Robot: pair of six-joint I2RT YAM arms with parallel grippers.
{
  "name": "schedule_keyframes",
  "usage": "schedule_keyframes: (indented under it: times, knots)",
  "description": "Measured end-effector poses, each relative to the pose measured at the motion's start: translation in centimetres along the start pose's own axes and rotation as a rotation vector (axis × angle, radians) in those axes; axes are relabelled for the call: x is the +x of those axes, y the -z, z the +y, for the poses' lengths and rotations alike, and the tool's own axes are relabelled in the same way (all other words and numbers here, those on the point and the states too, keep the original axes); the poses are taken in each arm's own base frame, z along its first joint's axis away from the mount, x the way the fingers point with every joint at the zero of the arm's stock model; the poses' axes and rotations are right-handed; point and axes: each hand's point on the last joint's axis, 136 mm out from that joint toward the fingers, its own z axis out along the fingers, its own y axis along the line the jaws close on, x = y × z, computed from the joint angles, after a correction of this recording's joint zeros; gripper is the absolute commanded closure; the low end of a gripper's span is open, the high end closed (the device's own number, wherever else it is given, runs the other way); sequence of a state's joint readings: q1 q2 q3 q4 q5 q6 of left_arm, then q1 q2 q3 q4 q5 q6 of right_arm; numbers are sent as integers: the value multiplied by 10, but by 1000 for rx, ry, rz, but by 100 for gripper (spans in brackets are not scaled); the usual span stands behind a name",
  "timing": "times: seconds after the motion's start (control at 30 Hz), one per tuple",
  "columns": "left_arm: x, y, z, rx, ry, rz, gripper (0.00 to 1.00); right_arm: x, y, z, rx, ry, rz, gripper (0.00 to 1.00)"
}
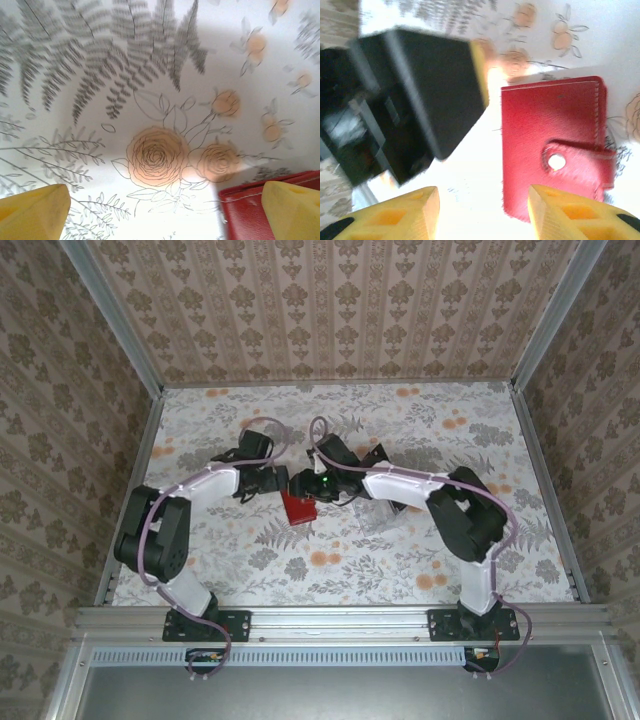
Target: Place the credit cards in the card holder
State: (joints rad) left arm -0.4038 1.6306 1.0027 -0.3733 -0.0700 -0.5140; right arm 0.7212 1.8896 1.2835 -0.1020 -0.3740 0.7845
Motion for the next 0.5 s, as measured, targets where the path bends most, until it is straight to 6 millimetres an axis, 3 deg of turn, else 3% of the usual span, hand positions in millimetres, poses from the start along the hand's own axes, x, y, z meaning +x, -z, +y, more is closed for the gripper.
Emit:
schedule_keyframes:
  times: [0.13,0.23,0.33,0.43,0.47,0.5]
  knots:
    - [-36,40,-6,49,19,-120,0,-11,53,32,-65,59,-95,35]
    - [-55,73,-6,78,29,-214,0,-25,104,41,-76,92,-199,30]
    - [-69,105,0,83,37,-311,0,-48,161,30,-26,101,-340,20]
    - [-81,135,9,64,34,-440,0,-68,220,3,74,90,-502,9]
    - [-84,146,15,48,30,-493,0,-72,239,-10,120,81,-558,0]
    - [-87,154,20,31,24,-539,0,-76,253,-20,158,72,-603,0]
